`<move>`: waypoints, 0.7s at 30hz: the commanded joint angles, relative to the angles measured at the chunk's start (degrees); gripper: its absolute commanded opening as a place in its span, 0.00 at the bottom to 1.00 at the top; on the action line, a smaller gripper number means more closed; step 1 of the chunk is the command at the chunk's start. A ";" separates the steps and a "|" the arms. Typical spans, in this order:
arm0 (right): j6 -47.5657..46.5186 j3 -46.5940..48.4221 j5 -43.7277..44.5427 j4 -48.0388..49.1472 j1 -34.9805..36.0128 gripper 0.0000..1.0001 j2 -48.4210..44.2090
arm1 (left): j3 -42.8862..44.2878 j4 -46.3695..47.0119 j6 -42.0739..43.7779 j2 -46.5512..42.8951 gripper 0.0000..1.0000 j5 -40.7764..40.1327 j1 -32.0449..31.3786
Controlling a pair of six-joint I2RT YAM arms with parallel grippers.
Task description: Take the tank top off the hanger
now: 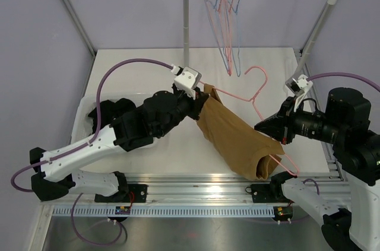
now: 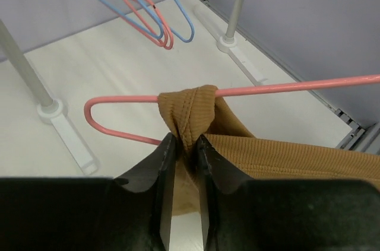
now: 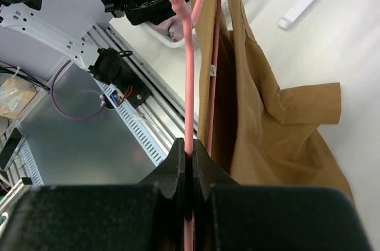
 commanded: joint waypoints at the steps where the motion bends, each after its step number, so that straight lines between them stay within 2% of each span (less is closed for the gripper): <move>1: -0.30 0.91 -1.71 4.37 0.58 0.00 0.33 | -1.62 3.26 -1.00 -2.72 0.09 0.12 0.58; 2: -0.38 1.00 -1.54 4.37 0.66 0.00 0.42 | -1.63 3.09 -1.08 -2.55 0.00 -0.49 0.49; 5: -1.17 0.39 -1.71 3.85 0.84 0.00 0.07 | -1.10 0.72 -3.01 -2.55 0.00 -6.90 1.45; 6: -1.26 0.04 -2.06 3.76 1.19 0.00 -0.54 | -1.01 -0.42 -4.06 -2.72 0.00 -10.83 2.59; 9: -2.05 -1.19 -2.33 3.23 2.33 0.00 -1.07 | -1.80 -4.02 -9.50 -4.73 0.00 -14.89 6.79; 12: -2.93 -1.72 -2.15 2.71 3.91 0.00 -1.16 | -4.51 -7.36 -16.79 -8.24 0.00 -14.74 12.94; 15: -3.55 -2.25 -4.08 3.14 4.53 0.00 -1.51 | -7.94 -8.08 -20.06 -11.07 0.00 -12.46 18.31; 19: -6.01 -2.69 -11.28 4.46 4.71 0.00 -1.77 | -8.48 -9.12 -21.30 -12.13 0.00 -10.09 21.14; 21: -5.49 -3.38 -9.72 8.05 4.71 0.00 -2.65 | -8.74 -7.82 -18.60 -12.13 0.00 -4.24 21.14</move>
